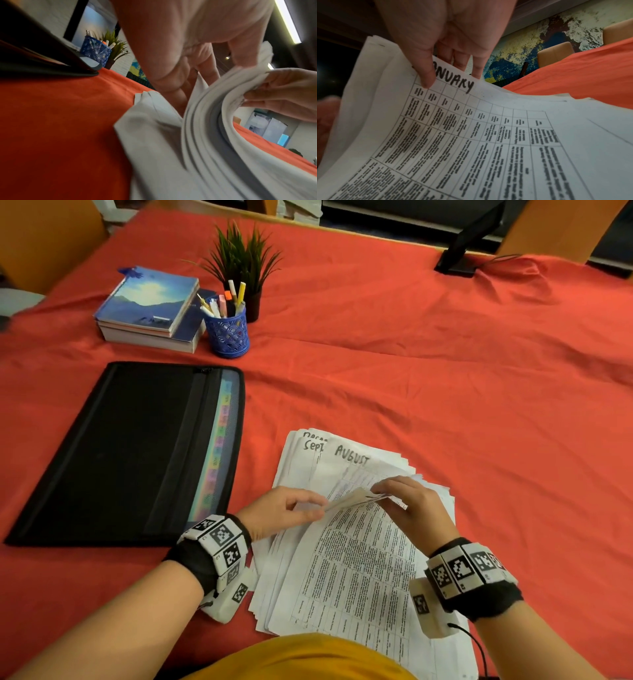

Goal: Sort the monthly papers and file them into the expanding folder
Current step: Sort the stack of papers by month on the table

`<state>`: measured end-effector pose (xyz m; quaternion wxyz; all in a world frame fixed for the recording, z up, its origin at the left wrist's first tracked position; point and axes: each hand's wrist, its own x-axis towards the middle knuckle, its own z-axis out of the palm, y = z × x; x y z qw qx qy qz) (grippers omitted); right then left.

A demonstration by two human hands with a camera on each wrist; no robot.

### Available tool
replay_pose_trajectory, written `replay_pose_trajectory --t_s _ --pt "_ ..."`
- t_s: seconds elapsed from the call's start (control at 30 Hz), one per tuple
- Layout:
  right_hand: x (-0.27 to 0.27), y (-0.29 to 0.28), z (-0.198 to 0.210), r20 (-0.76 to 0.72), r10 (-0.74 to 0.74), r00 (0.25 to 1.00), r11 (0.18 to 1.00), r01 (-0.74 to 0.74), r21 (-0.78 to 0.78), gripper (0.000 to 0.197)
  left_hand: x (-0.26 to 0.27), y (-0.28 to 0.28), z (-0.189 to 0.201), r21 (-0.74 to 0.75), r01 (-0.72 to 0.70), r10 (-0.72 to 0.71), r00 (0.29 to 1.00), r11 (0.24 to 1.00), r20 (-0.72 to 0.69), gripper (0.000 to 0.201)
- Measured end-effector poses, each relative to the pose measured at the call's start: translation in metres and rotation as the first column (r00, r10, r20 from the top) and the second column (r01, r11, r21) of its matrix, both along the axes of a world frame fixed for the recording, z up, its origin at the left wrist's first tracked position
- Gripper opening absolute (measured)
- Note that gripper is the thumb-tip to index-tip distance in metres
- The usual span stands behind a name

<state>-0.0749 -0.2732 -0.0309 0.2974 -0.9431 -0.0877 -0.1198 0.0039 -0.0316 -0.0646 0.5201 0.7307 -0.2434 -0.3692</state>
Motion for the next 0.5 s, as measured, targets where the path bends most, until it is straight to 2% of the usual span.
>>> replay_pose_trajectory --t_s 0.07,0.13,0.23,0.5 --pt "0.000 0.000 -0.003 -0.020 -0.032 0.999 0.999 0.032 0.002 0.020 -0.003 0.000 -0.003 0.020 -0.065 0.064 0.996 0.998 0.063 0.031" --pt "0.001 0.002 -0.005 -0.080 -0.094 0.992 0.996 0.094 0.000 0.031 -0.004 -0.005 -0.004 0.006 -0.226 0.223 0.965 0.974 0.137 0.020" --pt "0.005 0.005 -0.003 -0.144 -0.136 0.980 0.991 0.137 0.003 0.040 0.002 -0.009 -0.006 -0.013 -0.361 0.360 0.925 0.932 0.119 0.008" --pt "0.006 0.008 -0.001 -0.147 -0.178 0.973 0.983 0.183 0.024 0.040 0.009 -0.016 -0.011 -0.004 -0.448 0.448 0.894 0.894 0.001 0.035"
